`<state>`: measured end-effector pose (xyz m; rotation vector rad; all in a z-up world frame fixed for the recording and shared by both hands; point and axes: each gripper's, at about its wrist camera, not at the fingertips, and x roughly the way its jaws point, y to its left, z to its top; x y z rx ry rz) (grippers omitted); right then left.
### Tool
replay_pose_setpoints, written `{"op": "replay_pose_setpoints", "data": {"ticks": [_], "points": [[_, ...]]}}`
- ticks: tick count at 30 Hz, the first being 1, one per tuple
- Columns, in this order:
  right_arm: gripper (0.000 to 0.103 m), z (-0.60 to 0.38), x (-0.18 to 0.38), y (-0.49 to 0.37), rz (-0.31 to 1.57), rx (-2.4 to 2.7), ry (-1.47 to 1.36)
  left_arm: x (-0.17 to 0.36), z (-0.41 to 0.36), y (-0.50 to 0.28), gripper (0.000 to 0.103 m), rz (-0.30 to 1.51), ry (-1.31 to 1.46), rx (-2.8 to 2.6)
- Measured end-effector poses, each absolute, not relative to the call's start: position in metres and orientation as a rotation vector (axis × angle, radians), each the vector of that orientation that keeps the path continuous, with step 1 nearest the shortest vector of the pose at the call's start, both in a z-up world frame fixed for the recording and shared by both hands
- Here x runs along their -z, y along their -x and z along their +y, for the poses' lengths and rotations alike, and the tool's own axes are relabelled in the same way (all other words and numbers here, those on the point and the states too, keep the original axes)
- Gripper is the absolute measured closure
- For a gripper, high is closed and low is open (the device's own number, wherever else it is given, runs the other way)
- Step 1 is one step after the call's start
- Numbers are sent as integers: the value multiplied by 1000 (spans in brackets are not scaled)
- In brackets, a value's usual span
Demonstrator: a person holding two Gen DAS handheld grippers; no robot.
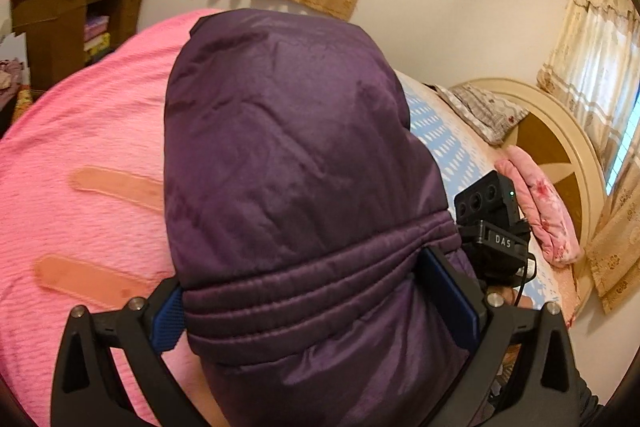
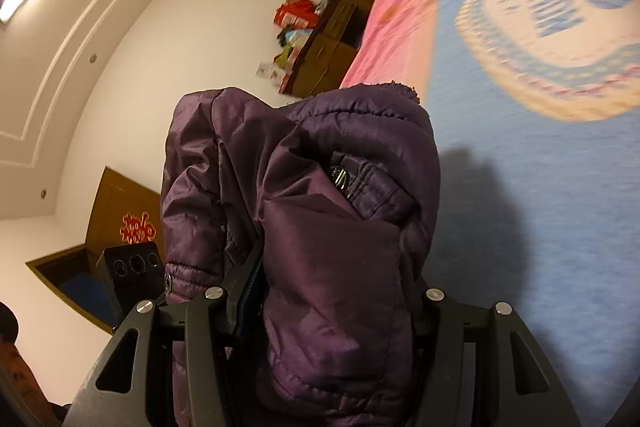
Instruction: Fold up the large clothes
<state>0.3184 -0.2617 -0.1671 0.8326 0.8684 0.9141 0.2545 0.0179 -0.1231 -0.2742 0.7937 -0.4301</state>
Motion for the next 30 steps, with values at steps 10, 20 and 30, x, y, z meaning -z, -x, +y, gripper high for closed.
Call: {"op": "replay_pose_setpoints", "data": {"ticks": [10,20,30], "points": [[48,-158,160,-351,921,-1017,-793,121,73,-240,0,750,297,314],[48,-86,155,-392,976,-1081,-739,123,99,-231,0,725,340,237],[48,-22,151,-418,1029,-1115,-678,132,140,-224,0,716,392,174]]}}
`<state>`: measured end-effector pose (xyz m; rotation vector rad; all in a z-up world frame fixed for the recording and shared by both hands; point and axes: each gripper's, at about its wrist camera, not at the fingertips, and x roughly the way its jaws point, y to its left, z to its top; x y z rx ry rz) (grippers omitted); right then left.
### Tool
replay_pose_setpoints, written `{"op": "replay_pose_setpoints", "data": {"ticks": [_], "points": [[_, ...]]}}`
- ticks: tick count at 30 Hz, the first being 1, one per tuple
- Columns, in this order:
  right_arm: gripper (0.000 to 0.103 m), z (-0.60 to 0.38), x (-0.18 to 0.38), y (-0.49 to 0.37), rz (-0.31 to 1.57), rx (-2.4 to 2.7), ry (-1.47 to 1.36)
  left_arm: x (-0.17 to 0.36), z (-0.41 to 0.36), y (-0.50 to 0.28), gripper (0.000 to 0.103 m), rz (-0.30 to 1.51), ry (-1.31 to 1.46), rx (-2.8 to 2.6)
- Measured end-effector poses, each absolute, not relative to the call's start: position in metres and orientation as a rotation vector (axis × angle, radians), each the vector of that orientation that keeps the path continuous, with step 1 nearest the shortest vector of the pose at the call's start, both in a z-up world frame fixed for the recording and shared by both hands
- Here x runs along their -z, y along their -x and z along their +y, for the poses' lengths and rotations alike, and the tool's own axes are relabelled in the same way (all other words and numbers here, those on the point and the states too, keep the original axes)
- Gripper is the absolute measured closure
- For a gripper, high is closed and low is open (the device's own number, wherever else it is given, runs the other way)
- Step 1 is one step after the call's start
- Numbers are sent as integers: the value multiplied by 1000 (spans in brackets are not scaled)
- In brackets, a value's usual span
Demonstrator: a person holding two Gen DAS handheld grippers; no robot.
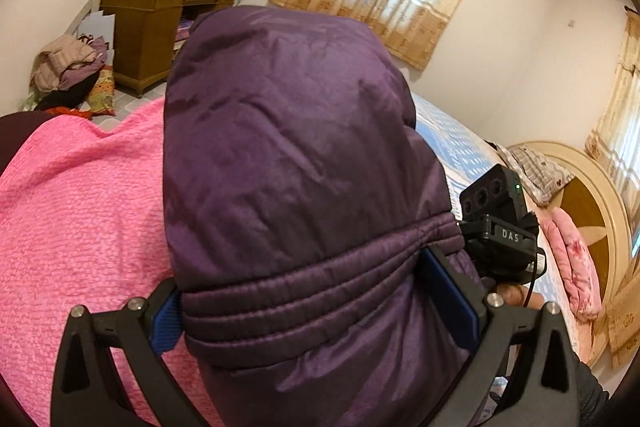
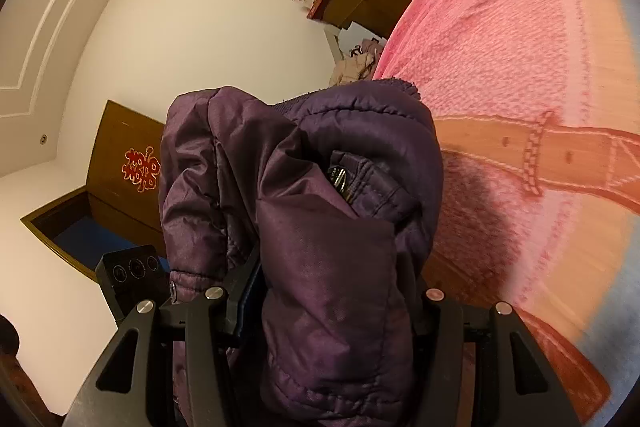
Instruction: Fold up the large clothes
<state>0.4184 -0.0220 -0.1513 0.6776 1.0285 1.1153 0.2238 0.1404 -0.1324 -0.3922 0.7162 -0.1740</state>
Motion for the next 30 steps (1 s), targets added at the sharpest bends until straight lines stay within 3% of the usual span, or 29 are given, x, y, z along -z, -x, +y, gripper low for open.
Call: {"op": "replay_pose_setpoints", "data": {"ticks": [20,30], "points": [[48,71,180,-469,1158,-1050,-580,194,199,-235,0,795,598,167],[48,70,208,-476,1179,-1069,-625,195,198,-226,0,773,593,185]]}}
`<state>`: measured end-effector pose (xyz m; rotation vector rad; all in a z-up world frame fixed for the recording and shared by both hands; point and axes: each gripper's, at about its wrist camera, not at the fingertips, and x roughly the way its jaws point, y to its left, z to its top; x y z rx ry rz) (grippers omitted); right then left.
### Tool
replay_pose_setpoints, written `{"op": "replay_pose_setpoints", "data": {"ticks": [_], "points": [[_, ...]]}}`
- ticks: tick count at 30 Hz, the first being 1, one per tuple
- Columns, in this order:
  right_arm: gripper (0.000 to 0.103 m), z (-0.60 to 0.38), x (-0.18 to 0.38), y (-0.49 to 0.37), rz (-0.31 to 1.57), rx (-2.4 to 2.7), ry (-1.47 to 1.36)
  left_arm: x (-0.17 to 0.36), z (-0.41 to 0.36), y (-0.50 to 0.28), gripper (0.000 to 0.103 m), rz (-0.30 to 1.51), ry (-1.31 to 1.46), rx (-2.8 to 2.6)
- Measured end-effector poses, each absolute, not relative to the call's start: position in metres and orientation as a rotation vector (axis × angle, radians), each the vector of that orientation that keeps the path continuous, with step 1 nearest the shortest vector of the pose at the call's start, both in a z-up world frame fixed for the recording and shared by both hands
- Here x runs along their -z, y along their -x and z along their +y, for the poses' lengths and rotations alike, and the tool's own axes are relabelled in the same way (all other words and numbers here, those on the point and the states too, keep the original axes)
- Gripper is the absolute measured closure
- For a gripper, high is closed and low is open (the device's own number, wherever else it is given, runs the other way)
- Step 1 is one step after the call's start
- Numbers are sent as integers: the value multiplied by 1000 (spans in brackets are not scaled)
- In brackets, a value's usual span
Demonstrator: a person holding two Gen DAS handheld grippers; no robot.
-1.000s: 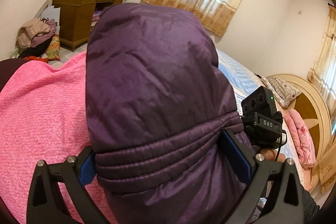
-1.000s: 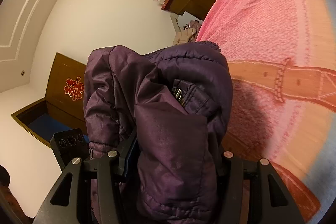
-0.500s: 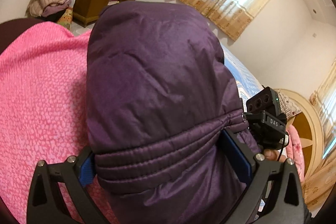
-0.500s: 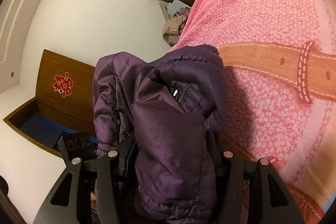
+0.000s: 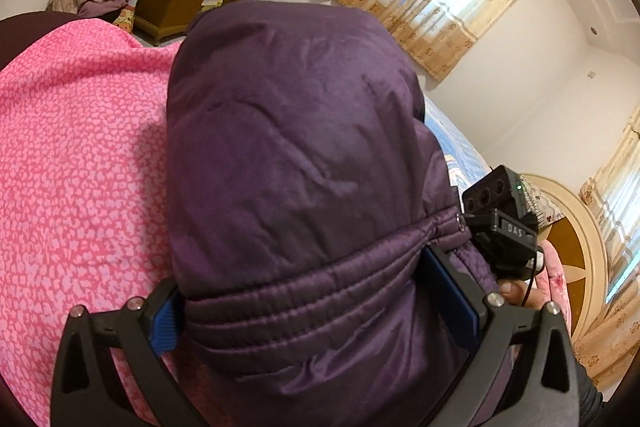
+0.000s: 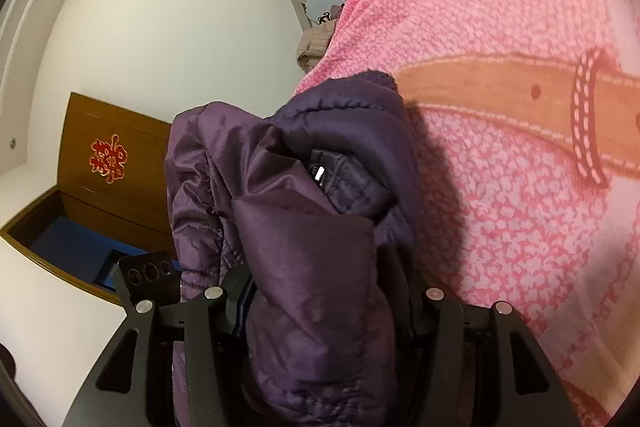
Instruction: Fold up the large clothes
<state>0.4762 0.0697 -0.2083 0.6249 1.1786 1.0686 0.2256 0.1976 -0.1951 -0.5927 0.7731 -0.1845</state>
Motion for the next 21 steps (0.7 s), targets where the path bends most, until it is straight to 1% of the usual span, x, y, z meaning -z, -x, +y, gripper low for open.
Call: {"op": "replay_pose_setpoints", "data": {"ticks": [4,7,9,10,11,14,17,21], "points": [[47,62,214,-472,1182,-1061,-630,191,198,-222,0,775,592,177],[42,51,205,-471,1171,-1046,-650,187,200,-212,0,785,595,158],[38,38,200,-469,1162,-1035,-686,174,200,-202,0,790,571,127],[34,29,193,-467,1141,-1023,-696,168,200,-198,0,784,552,110],[31,21,185,-465,1111,-1008,-695,157,199,-189,0,763,522,97],[28,-7,148,-451,985,-947,-687,119,190,-162,0,663,388,57],[28,-24,103,-422,853,-854,-601,87,175,-137,0,600,275,25],[24,-16,58,-365,739,-782,-433,64,163,-112,0,547,205,16]]}}
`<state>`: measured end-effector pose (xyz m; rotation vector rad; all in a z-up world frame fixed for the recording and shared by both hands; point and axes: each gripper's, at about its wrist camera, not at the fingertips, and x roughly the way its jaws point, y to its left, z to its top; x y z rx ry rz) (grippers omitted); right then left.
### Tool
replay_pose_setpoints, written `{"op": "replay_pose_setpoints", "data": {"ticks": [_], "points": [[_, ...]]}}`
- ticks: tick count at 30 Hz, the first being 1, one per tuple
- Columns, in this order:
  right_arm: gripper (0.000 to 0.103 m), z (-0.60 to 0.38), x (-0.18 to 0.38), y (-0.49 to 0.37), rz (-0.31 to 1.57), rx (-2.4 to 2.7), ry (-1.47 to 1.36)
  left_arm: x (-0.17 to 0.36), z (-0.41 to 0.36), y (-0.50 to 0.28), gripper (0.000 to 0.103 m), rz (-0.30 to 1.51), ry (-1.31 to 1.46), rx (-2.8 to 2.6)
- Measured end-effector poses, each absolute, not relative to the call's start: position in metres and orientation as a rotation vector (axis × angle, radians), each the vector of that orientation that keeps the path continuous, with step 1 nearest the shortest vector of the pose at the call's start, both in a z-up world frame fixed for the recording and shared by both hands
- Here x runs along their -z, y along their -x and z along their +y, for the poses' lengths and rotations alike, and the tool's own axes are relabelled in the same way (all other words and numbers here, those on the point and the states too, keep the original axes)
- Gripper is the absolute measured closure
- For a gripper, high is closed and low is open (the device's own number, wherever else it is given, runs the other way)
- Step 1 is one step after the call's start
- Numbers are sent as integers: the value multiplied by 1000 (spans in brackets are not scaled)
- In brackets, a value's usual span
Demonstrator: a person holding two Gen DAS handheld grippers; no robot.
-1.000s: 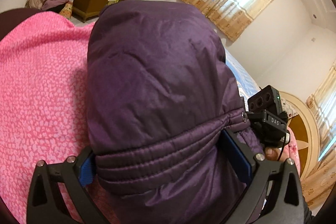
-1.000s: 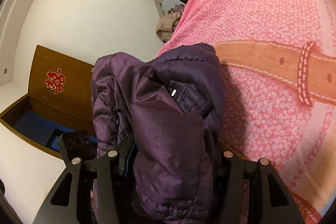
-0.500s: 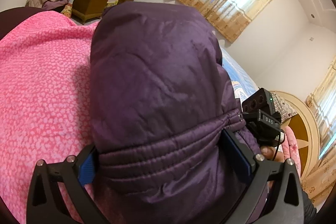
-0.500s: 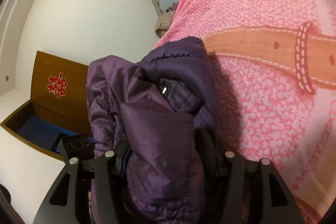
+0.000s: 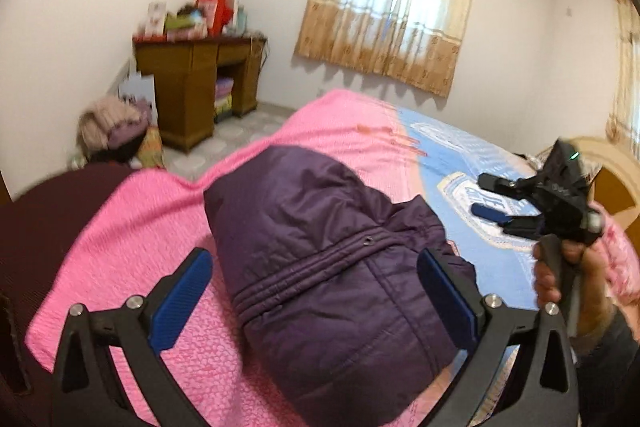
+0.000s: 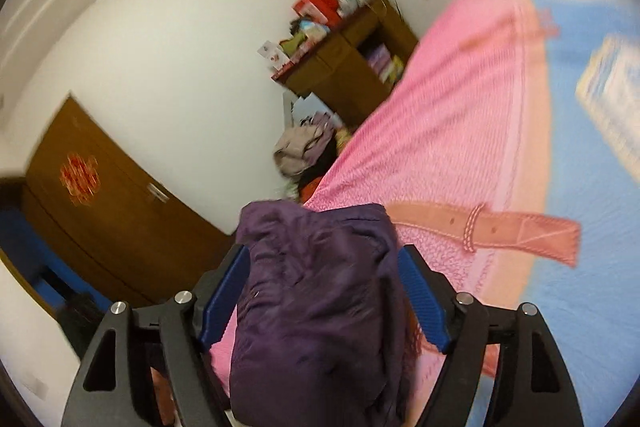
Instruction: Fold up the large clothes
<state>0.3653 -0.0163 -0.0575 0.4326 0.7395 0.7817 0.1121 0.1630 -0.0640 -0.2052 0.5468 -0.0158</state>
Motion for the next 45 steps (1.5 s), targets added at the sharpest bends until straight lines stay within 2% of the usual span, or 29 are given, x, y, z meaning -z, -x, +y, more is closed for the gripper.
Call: {"op": "replay_pose_setpoints", "data": {"ticks": [6,13,45], "points": [[23,0,29,-274,605,-631,-153,46,153,-86,0,489,145,-3],[23,10,24,-233,570,-628,-82,30,148,-82,0,444,139,1],[23,28,3,-210,514,-669,-51,31,156,-81,0,428,165,-7]]}}
